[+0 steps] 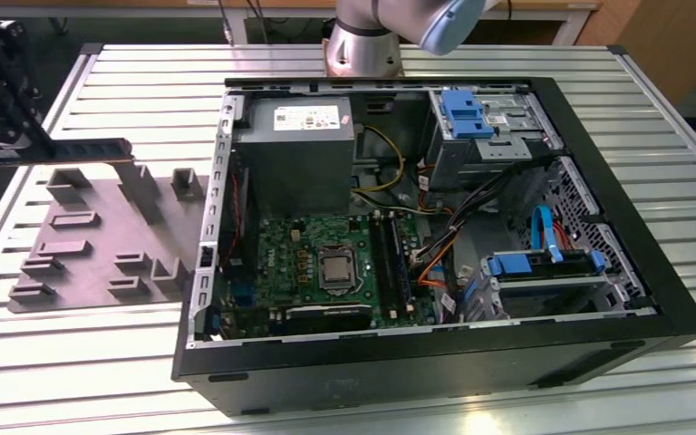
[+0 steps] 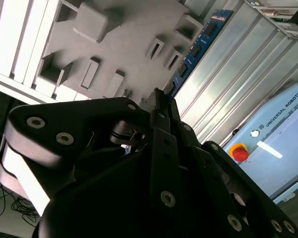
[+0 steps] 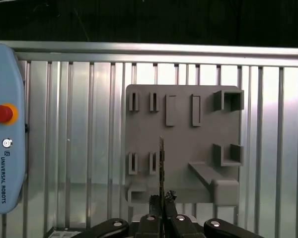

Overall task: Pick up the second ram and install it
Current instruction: 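Pick up the second ram and move it above second insertion slot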

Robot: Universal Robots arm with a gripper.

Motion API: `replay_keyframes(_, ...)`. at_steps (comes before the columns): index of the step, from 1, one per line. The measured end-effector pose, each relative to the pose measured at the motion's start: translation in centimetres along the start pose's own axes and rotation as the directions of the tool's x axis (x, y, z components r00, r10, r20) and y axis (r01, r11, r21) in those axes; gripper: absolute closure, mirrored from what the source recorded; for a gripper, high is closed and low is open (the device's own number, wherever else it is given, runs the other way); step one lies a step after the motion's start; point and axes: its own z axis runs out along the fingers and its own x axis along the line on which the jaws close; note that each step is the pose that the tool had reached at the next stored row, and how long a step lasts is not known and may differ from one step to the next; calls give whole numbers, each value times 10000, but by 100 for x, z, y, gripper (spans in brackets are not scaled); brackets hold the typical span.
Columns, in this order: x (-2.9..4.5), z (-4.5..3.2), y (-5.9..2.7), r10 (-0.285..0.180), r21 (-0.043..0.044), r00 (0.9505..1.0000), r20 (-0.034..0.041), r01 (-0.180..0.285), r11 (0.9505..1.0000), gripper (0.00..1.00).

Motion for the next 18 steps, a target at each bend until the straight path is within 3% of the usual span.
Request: replay_keyframes(18,4,7,-548,0,0,10000,0,0,10000,86)
